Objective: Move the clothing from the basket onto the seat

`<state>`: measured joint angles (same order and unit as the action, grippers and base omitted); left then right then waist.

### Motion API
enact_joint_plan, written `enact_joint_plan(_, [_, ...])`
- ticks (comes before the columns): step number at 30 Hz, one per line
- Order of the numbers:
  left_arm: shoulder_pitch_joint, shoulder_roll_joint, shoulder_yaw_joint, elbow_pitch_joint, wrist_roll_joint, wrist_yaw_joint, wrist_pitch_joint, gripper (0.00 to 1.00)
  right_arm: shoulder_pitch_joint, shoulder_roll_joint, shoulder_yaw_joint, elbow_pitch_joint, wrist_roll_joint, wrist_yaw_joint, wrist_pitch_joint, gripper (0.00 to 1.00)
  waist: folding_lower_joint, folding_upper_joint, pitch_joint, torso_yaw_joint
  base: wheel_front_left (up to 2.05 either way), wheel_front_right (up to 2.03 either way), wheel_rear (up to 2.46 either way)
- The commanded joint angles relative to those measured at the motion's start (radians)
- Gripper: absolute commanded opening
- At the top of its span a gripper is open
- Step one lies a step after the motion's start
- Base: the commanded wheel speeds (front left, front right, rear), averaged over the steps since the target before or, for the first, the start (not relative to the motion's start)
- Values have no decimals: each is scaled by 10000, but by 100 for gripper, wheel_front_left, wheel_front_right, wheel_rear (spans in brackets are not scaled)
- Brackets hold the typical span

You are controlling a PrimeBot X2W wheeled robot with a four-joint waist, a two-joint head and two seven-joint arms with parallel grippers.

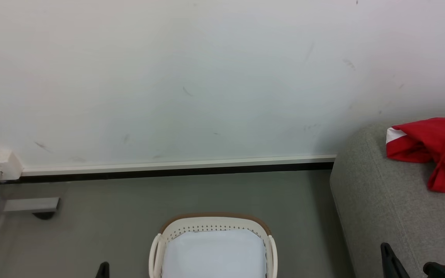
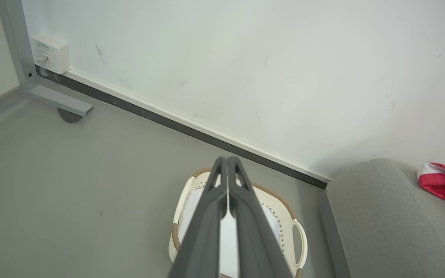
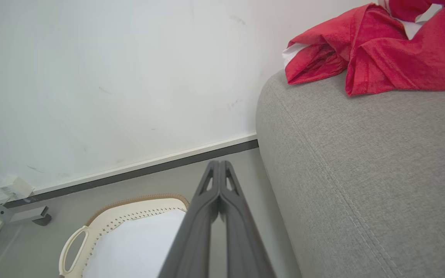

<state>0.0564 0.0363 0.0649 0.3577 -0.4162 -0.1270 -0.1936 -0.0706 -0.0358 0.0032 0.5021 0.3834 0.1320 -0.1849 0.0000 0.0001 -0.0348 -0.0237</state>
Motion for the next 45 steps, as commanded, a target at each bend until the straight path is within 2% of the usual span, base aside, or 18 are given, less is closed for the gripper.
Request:
enact_joint_plan(1, [-296, 63, 66, -200, -554, -8, 109, 0, -181, -78, -68, -280, 542, -3, 79, 0, 0, -1, 6, 4, 0, 0, 0])
enact_joint_plan(24, [-723, 99, 188, -509, -4060, -20, 1007, 0, -259, -114, -399, -1015, 4145, -7, 958, 0, 0, -1, 85, 53, 0, 0, 0])
enact_joint_plan(45, [-1038, 125, 292, -716, -6485, -31, 1647, 0, -331, -140, -644, -1508, 6642, -11, 1589, 0, 0, -1, 153, 96, 0, 0, 0])
